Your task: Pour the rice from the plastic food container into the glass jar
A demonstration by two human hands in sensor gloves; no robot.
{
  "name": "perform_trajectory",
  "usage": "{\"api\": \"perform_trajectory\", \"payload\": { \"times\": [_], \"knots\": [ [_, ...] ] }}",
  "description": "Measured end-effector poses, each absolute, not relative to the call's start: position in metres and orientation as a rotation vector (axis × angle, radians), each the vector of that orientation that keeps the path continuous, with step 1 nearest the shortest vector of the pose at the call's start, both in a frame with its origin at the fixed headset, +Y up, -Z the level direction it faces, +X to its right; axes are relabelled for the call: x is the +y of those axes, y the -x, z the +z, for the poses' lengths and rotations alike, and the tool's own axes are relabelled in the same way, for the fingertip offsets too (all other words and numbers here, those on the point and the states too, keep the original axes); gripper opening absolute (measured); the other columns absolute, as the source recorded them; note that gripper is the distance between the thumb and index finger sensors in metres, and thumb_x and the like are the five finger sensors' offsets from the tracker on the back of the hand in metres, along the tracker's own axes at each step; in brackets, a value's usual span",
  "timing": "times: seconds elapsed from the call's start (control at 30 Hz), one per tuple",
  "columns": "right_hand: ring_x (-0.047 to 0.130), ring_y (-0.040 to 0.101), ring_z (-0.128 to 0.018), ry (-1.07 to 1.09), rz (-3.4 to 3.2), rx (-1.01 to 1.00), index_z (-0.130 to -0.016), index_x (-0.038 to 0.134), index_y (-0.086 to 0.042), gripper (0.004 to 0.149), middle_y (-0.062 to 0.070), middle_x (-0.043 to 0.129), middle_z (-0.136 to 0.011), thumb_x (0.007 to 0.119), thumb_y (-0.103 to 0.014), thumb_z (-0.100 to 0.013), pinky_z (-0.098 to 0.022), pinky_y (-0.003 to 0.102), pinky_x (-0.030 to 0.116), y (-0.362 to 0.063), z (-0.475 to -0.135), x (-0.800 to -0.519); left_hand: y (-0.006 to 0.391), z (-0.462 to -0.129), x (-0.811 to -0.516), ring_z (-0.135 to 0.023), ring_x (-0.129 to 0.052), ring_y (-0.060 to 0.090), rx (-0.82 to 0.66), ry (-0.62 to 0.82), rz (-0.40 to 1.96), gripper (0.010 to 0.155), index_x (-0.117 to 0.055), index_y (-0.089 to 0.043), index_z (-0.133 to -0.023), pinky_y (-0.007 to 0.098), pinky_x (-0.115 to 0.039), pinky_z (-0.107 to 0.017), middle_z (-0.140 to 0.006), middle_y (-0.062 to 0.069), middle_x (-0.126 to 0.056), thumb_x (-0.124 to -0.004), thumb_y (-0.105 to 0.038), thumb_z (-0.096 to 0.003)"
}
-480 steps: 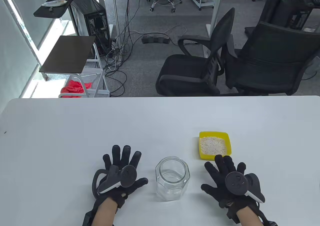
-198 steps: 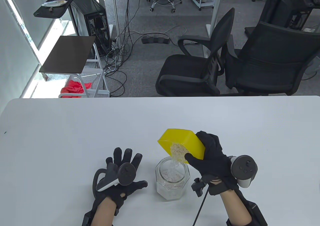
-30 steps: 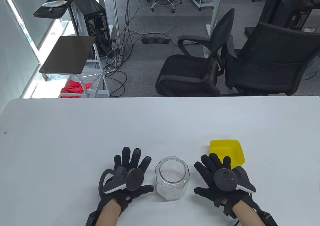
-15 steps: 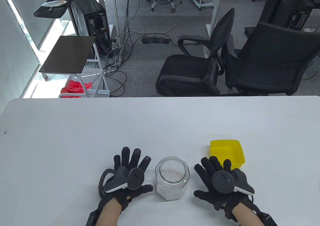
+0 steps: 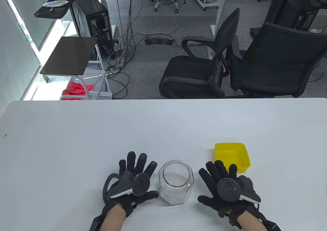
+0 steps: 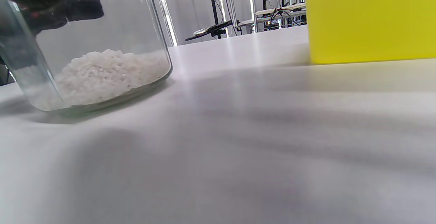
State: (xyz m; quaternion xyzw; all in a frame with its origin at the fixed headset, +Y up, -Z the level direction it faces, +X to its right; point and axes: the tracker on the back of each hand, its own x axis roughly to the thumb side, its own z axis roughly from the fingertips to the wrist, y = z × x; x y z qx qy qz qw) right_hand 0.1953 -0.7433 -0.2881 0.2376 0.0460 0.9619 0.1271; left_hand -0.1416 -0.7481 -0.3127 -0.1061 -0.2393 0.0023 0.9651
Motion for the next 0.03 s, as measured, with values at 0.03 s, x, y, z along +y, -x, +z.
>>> {"api": "perform_trajectory", "payload": {
  "times": [0.03],
  "knots": [
    [0.009,0.044,-0.106,-0.683,2.800,0.133,-0.111,0.032,-0.027,0.090,0.011,0.017,-0.116,0.071,-0.069,-0.042,-0.058,0.075,0.002,-0.1960,-0.2882,-0.7433,0.1415,-0.3126,-0.7481,-0.099,0.015,0.056,-0.485,0.215,0.005,0.104,-0.006,-0.035,-0.118,0.074,-0.012,-0.069,-0.112,0.011,0.013,-0.063,-0.084,-0.0462]
  ]
}}
